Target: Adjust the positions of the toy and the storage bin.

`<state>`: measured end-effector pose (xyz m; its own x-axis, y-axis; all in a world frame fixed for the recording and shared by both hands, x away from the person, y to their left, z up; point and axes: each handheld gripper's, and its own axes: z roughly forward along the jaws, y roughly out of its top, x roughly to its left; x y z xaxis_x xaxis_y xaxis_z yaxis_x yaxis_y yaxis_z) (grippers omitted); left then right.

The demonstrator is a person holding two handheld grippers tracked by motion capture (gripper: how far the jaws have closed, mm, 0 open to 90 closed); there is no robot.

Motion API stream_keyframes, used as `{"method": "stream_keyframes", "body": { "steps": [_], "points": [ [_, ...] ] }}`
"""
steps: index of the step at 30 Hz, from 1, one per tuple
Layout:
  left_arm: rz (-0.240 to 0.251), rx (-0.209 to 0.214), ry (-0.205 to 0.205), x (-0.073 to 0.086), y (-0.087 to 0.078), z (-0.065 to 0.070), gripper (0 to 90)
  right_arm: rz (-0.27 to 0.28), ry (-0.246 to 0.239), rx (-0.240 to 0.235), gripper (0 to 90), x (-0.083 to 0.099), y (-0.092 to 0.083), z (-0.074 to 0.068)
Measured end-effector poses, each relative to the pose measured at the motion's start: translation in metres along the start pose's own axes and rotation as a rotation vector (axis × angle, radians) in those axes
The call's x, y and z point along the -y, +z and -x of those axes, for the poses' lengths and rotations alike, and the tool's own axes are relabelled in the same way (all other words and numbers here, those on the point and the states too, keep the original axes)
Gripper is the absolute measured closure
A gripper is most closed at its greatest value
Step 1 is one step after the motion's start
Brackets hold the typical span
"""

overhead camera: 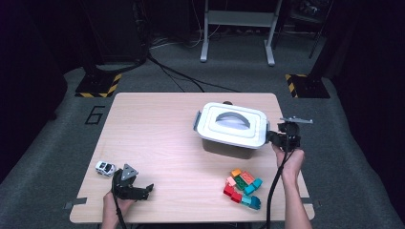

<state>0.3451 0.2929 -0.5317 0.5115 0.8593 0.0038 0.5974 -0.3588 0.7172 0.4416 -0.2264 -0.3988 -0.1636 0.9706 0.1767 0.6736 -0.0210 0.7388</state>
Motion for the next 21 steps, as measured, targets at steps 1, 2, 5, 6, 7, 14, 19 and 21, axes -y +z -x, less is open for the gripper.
{"method": "stream_keyframes", "body": {
  "steps": [1,2,5,6,7,14,19,21],
  "points": [
    [-0.002,0.002,0.001,0.000,0.000,0.000,0.7,-0.002,0.016,-0.005,82.7,0.001,-0.001,-0.001],
    [-0.002,0.002,0.000,0.000,0.000,0.000,0.7,-0.004,0.015,-0.010,82.6,0.001,-0.001,-0.002],
    [0.004,-0.002,-0.001,0.000,0.000,0.000,0.7,-0.011,0.008,-0.021,82.3,0.003,-0.002,-0.008],
    [0.005,-0.003,-0.001,0.000,0.000,0.000,0.8,-0.014,0.004,-0.027,82.3,0.004,-0.003,-0.011],
    [0.009,-0.005,-0.002,0.000,0.001,0.000,0.8,-0.015,-0.002,-0.030,82.2,0.004,-0.003,-0.013],
    [-0.004,0.003,0.000,0.000,0.000,0.000,0.8,-0.031,-0.079,-0.070,79.0,0.011,-0.005,-0.041],
    [-0.003,0.003,0.001,0.000,0.000,0.000,0.9,0.022,-0.115,-0.032,77.8,0.003,-0.004,-0.040],
    [-0.001,0.001,0.000,0.000,0.000,0.000,0.9,0.042,-0.111,-0.015,77.9,-0.002,-0.003,-0.037]
  ]
}}
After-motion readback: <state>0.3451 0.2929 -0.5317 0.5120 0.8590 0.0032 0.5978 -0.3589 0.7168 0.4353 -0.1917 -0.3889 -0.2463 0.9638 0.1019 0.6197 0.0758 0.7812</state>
